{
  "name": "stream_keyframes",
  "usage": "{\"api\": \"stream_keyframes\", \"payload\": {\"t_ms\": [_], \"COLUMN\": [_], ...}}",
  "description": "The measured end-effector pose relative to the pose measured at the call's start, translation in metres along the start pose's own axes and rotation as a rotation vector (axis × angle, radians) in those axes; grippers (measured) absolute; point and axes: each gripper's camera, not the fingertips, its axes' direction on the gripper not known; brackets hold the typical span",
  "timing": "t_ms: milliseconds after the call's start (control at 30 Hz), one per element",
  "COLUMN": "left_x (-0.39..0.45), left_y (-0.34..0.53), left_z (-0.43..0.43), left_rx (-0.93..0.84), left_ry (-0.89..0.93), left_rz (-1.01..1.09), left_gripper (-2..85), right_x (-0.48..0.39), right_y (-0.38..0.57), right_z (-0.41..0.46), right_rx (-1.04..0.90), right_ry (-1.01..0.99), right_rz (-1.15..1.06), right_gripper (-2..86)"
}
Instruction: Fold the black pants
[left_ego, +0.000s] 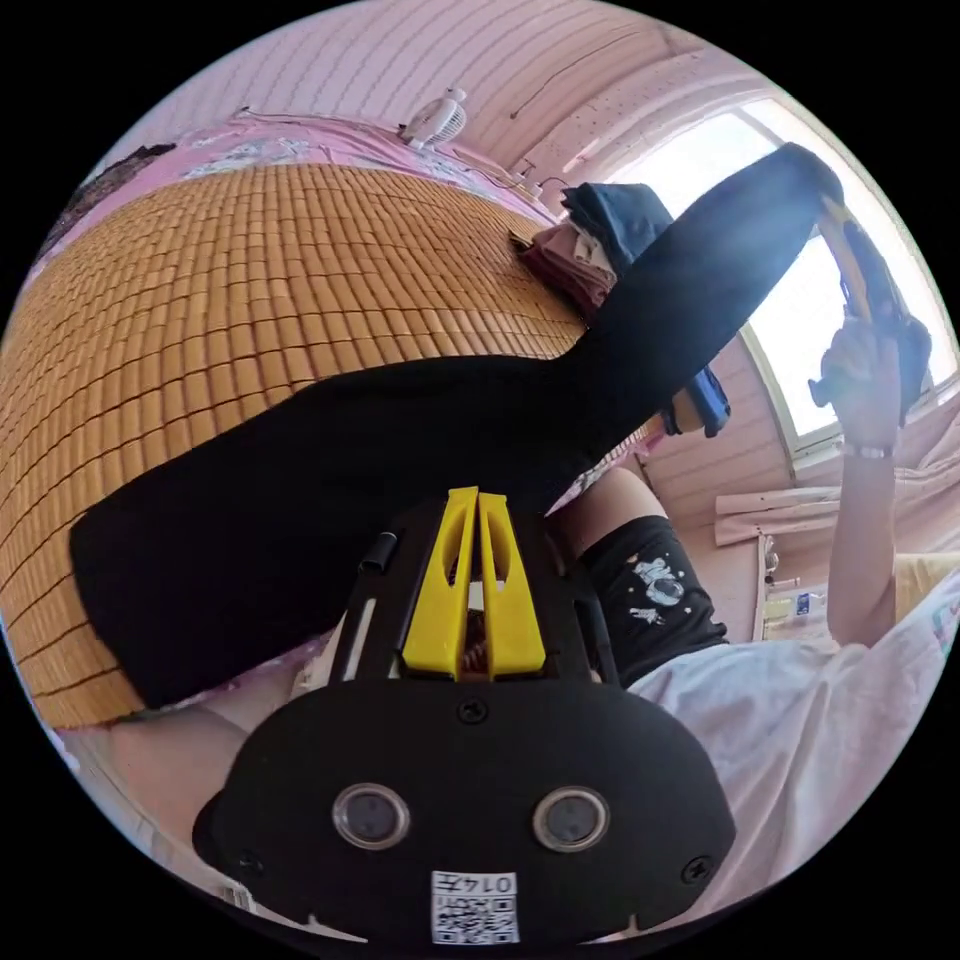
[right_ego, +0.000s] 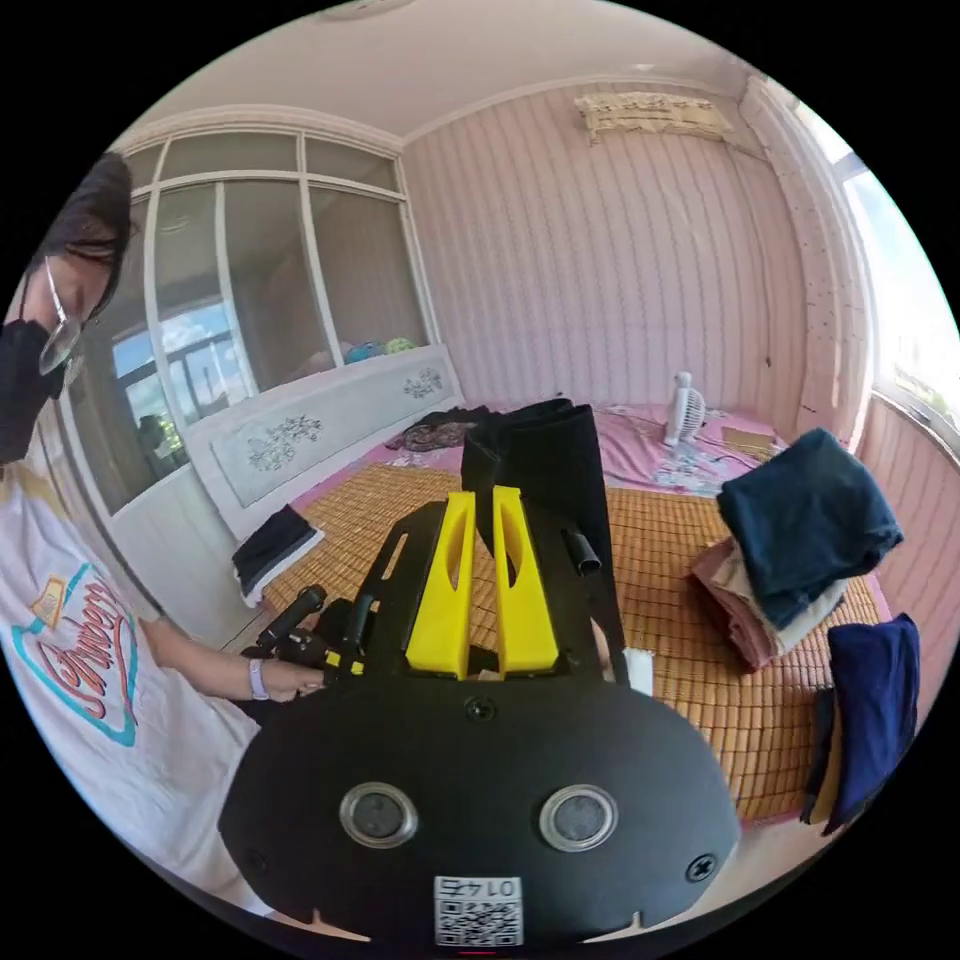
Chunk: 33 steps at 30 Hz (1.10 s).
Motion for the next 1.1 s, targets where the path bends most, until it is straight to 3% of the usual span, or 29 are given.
{"api": "stream_keyframes", "payload": {"t_ms": [67, 167, 200, 300, 433, 667, 833, 1100], "left_x": [-0.025, -0.061, -0.068, -0.093, -0.102, -0.115, -0.123, -0.068], "left_y": [0.036, 0.083, 0.092, 0.125, 0.135, 0.098, 0.093, 0.102], "left_z": [-0.044, -0.088, -0.095, -0.116, -0.119, -0.084, -0.066, -0.089], "left_rx": [0.015, 0.034, 0.035, 0.069, 0.14, 0.046, -0.02, 0.051], "left_ry": [-0.201, -0.338, -0.345, -0.338, -0.285, -0.35, -0.275, -0.401], "left_rz": [-0.063, -0.23, -0.262, -0.404, -0.437, -0.405, -0.38, -0.165], "left_gripper": [-0.9, -0.5, -0.4, 2.0, 4.3, 10.1, 7.5, 4.9], "right_x": [-0.04, -0.095, -0.11, -0.124, -0.095, -0.021, 0.006, 0.019], "right_y": [0.004, 0.037, 0.058, 0.097, 0.094, 0.101, 0.117, 0.117], "right_z": [0.056, 0.162, 0.205, 0.265, 0.254, 0.232, 0.226, 0.24], "right_rx": [-0.063, -0.245, -0.391, -0.682, -0.649, -0.667, -0.705, -0.706], "right_ry": [-0.164, -0.45, -0.505, -0.468, -0.458, -0.307, -0.238, -0.253], "right_rz": [-0.101, -0.145, -0.152, -0.191, -0.139, 0.071, 0.168, 0.248], "right_gripper": [4.1, 7.9, 8.7, 10.2, 8.7, 7.0, 6.4, 5.6]}}
